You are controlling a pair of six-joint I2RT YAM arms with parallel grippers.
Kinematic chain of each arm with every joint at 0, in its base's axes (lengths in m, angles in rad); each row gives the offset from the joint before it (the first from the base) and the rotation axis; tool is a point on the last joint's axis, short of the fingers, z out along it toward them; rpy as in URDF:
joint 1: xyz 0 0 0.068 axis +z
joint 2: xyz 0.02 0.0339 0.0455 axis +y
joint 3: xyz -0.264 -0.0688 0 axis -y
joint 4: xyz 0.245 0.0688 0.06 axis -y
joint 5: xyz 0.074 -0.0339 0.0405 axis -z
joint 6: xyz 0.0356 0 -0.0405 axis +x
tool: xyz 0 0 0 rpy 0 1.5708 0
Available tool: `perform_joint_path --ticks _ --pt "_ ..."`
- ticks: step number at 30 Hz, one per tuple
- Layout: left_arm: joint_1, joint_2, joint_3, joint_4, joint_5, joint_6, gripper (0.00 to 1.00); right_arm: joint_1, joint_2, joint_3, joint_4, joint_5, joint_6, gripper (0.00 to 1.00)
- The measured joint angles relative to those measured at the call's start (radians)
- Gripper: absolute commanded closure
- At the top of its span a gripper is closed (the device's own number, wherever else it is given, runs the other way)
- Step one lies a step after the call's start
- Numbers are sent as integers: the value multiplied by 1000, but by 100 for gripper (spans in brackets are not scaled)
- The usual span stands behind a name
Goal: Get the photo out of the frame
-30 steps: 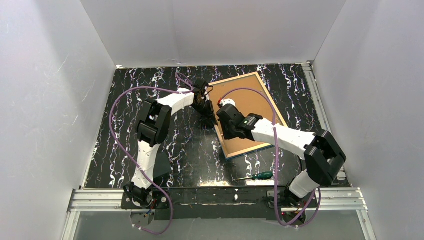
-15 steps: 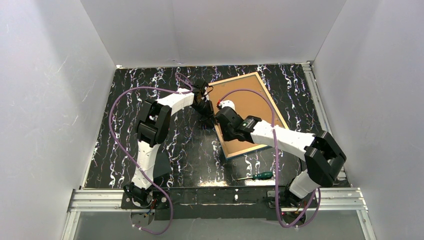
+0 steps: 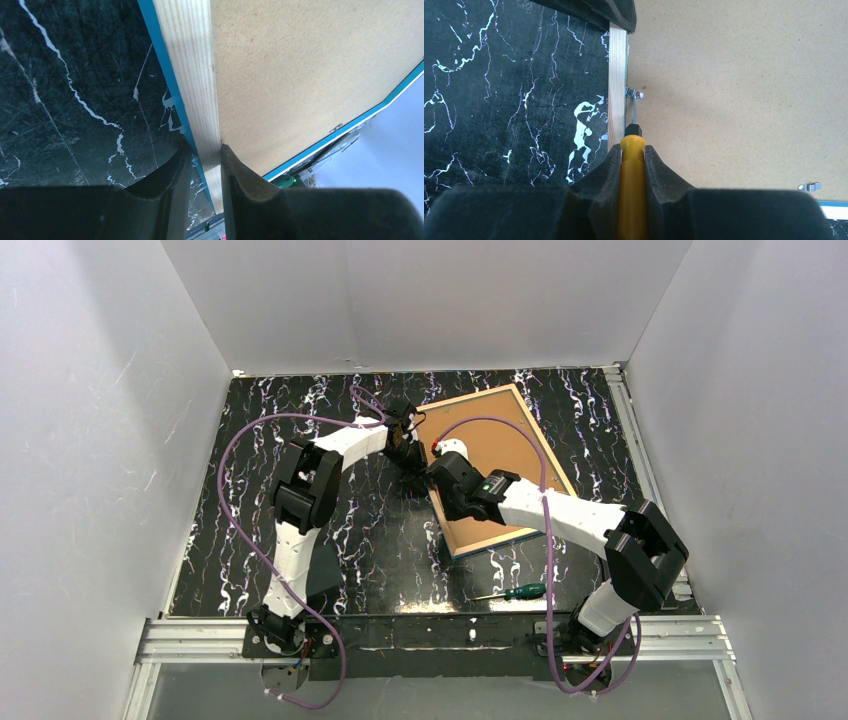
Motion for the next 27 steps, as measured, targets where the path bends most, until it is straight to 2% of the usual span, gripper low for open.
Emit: perform_joint_path --ticks 27 --pt "0 0 0 0 1 -3 100 39 -16 -6 -18 16 29 99"
